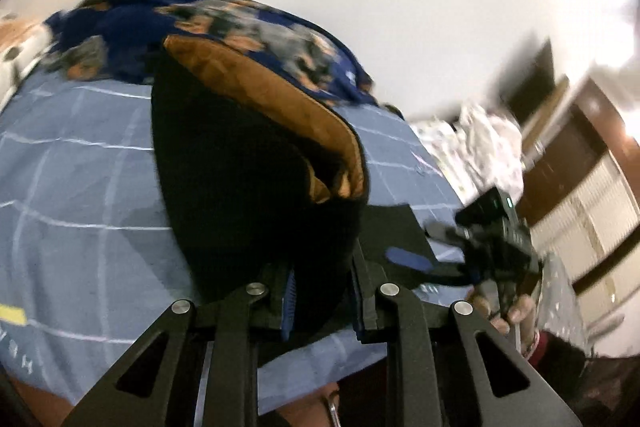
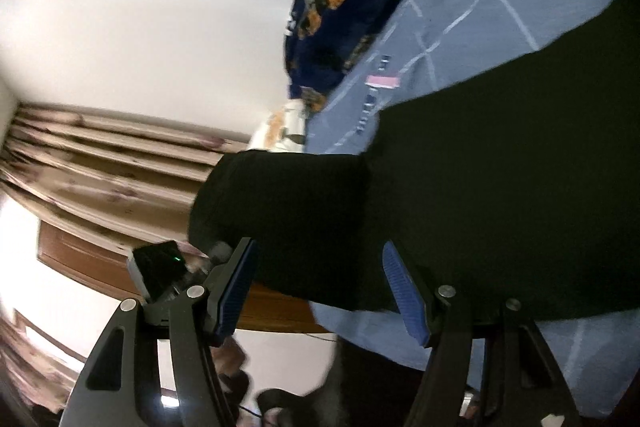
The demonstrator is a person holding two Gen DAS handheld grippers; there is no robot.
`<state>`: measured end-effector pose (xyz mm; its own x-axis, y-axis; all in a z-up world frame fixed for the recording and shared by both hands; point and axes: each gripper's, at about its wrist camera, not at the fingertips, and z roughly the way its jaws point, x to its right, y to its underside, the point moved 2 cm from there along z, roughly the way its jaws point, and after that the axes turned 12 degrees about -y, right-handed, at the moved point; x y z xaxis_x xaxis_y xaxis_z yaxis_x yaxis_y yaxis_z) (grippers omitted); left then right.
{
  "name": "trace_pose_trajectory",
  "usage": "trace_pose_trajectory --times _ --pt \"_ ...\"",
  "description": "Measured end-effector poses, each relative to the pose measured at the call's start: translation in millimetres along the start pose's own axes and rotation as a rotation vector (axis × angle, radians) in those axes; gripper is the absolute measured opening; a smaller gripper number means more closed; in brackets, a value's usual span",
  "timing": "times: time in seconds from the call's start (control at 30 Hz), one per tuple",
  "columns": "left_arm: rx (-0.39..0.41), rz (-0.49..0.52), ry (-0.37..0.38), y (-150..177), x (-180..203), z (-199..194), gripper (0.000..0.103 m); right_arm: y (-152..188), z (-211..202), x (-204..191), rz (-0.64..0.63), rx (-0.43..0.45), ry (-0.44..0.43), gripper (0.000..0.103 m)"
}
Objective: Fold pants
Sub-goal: 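Grasp the trousers hem with the right gripper and lift it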
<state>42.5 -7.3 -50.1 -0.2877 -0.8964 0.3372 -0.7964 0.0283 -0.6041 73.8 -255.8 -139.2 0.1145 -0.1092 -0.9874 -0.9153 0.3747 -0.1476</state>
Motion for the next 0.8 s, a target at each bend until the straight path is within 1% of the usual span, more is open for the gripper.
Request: trace_pose_trajectory --times 0.07,0.17,0.23,0.3,0.47,0.5,0.63,0.73,0.77,0.8 --pt "-0.016 0.034 0.004 1.6 16.3 11.5 0.022 -6.6 5.5 -0.8 0.025 0.000 -0.039 0.064" --pt "-0.040 0.076 0.009 7.9 35.3 32.4 0.022 -16.1 12.4 1.3 0.041 -0.004 -0.057 0.065" --pt "-0.053 0.103 -0.003 12.6 43.8 44.2 0.022 -20.4 13.7 4.8 0.060 -0.006 -0.074 0.066" --pt "-0.061 0.142 -0.020 17.6 52.3 54.1 0.022 -25.2 16.7 11.3 0.083 -0.015 -0.086 0.067" --pt "-0.075 0.269 -0.099 36.4 74.7 76.0 0.022 -31.9 12.1 27.9 0.149 -0.005 -0.119 0.068" --pt "-0.076 0.285 -0.104 41.1 78.1 77.6 0.022 -32.3 11.4 28.9 0.153 -0.003 -0.119 0.068" --pt "-0.087 0.366 -0.133 53.6 92.7 90.6 0.023 -38.3 12.8 34.3 0.154 -0.022 -0.070 0.069" --pt "-0.089 0.412 -0.143 61.3 101.4 96.2 0.024 -42.7 17.2 39.1 0.148 -0.041 -0.007 0.068" --pt "-0.089 0.428 -0.147 63.3 103.4 97.0 0.026 -43.4 20.9 39.4 0.138 -0.060 0.020 0.068" --pt "-0.087 0.438 -0.149 64.5 103.6 96.5 0.027 -43.7 24.4 39.8 0.123 -0.076 0.049 0.062"
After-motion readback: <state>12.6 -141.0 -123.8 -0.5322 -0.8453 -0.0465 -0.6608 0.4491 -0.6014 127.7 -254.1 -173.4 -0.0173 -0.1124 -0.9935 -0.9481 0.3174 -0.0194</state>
